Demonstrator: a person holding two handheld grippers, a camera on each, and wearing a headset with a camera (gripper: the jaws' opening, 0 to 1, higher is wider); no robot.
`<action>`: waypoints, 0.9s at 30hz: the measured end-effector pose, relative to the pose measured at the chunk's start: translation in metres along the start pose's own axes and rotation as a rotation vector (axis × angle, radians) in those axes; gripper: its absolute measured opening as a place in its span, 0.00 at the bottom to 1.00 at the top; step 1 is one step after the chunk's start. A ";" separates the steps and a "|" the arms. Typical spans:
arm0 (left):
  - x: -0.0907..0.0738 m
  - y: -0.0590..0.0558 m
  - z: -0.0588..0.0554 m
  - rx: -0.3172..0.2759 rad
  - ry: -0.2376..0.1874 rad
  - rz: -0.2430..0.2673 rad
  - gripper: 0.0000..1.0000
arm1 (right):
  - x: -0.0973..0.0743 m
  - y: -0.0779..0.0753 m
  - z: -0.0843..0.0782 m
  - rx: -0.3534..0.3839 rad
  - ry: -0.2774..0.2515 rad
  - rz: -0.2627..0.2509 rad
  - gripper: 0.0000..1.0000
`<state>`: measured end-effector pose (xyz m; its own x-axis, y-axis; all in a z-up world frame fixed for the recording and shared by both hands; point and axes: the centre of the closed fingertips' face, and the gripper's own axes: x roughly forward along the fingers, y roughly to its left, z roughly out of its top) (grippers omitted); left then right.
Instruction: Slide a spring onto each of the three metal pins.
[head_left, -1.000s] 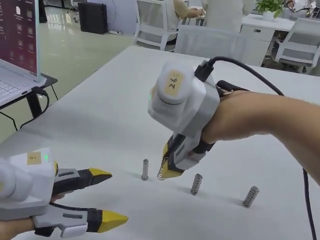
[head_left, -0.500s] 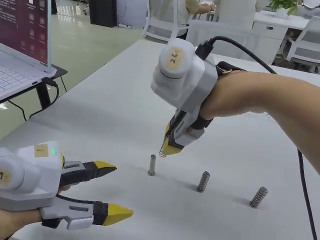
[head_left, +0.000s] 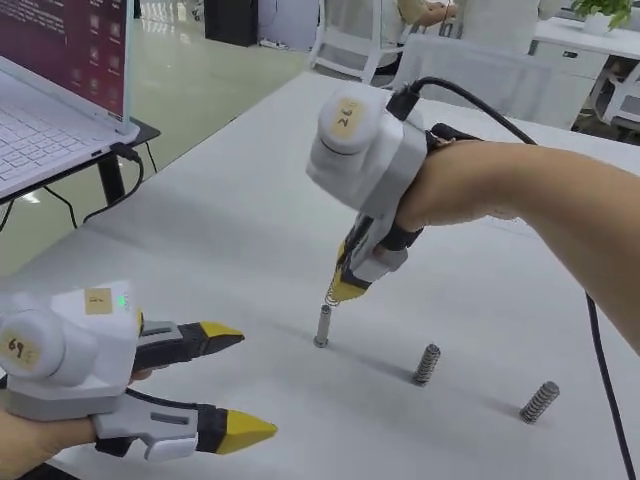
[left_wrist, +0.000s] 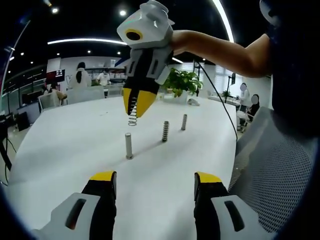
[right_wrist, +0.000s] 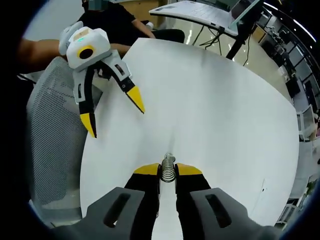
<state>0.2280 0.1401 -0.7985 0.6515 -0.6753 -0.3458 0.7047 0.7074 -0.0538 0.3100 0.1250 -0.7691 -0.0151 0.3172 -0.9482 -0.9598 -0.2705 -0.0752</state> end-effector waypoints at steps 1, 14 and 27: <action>0.000 0.000 0.000 0.000 0.000 0.000 0.58 | 0.001 0.000 0.000 0.001 0.002 0.001 0.09; 0.000 0.002 0.001 -0.002 -0.002 0.001 0.58 | 0.013 -0.004 -0.003 0.018 0.017 0.019 0.09; -0.002 0.004 -0.001 -0.006 0.000 0.005 0.56 | 0.030 -0.011 -0.005 0.030 0.041 0.040 0.09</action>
<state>0.2295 0.1442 -0.7994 0.6552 -0.6714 -0.3463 0.6996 0.7122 -0.0570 0.3218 0.1331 -0.7985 -0.0423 0.2687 -0.9623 -0.9665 -0.2549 -0.0287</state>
